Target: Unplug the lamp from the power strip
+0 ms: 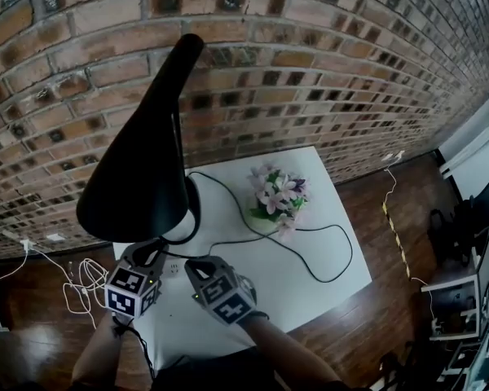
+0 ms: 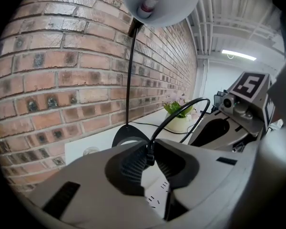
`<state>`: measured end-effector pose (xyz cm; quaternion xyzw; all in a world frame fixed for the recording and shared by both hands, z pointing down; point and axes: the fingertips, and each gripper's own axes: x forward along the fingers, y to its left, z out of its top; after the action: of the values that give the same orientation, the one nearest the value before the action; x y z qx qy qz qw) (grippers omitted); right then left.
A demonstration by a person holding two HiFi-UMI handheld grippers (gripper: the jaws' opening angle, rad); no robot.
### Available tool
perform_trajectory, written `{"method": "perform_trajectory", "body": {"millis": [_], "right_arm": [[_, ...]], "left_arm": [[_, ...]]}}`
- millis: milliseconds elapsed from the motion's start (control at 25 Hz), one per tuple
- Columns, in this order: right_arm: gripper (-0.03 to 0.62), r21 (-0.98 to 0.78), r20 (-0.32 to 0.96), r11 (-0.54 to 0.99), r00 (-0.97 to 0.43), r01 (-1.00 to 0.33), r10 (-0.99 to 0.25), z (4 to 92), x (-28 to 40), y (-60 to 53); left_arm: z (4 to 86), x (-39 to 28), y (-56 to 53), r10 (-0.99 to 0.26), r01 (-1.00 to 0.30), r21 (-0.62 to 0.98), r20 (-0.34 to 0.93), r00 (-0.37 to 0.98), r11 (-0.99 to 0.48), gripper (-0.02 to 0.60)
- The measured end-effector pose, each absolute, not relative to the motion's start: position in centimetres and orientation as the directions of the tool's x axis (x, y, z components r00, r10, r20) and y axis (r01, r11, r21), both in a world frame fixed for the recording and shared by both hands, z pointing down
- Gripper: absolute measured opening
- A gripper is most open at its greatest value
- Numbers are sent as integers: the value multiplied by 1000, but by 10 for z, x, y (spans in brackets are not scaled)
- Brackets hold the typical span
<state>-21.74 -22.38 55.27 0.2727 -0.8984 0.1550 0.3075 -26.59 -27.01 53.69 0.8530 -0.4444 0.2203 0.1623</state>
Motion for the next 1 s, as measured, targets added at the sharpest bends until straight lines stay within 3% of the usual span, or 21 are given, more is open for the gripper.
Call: {"method": "perform_trajectory", "body": {"millis": [800,1000], "right_arm": [[2,-188,613,667,-617,-721,-494,550,-103,-202],[2,-233,591,699,-669,-676,-450,553,-83,-192]], "left_arm": [[566,-186,-285,-606,-780,1,629,487,-626,83],[588,-165,-280,-560,-788,7,699,444,-615,87]]}}
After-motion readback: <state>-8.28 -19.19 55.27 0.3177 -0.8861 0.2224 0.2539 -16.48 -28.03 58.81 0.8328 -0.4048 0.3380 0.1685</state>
